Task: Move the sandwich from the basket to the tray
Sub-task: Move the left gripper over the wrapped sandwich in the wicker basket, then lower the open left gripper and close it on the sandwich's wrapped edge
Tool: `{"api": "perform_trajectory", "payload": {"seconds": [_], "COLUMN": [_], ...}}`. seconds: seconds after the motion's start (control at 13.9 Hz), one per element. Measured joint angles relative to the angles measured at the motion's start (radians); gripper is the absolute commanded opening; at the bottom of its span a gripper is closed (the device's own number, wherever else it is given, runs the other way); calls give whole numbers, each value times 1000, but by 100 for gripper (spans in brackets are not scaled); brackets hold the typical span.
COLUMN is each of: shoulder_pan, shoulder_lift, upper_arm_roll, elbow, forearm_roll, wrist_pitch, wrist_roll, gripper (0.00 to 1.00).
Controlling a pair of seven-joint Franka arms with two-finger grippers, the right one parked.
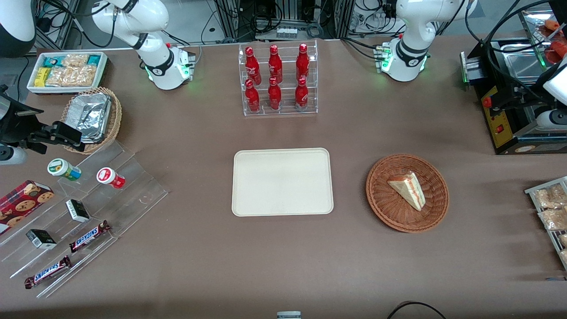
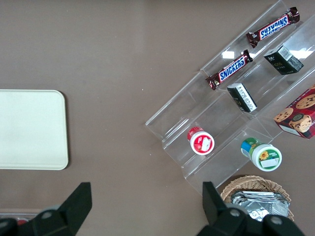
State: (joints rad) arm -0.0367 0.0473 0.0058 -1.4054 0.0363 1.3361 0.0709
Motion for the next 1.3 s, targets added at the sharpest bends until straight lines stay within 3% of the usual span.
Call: {"api": "perform_trajectory", "payload": {"seconds": [0.43,0.79,1.3], "shoulder_pan": [0,0,-44], "shoulder_lift": [34,145,175], "upper_arm_roll": [1,1,-12], "elbow": [-15,-127,-393], "forearm_roll": [0,-1,-35], "wrist_pitch": [60,301,665], "wrist_roll": [-21,-242,-645], "gripper": [100,100,100]}}
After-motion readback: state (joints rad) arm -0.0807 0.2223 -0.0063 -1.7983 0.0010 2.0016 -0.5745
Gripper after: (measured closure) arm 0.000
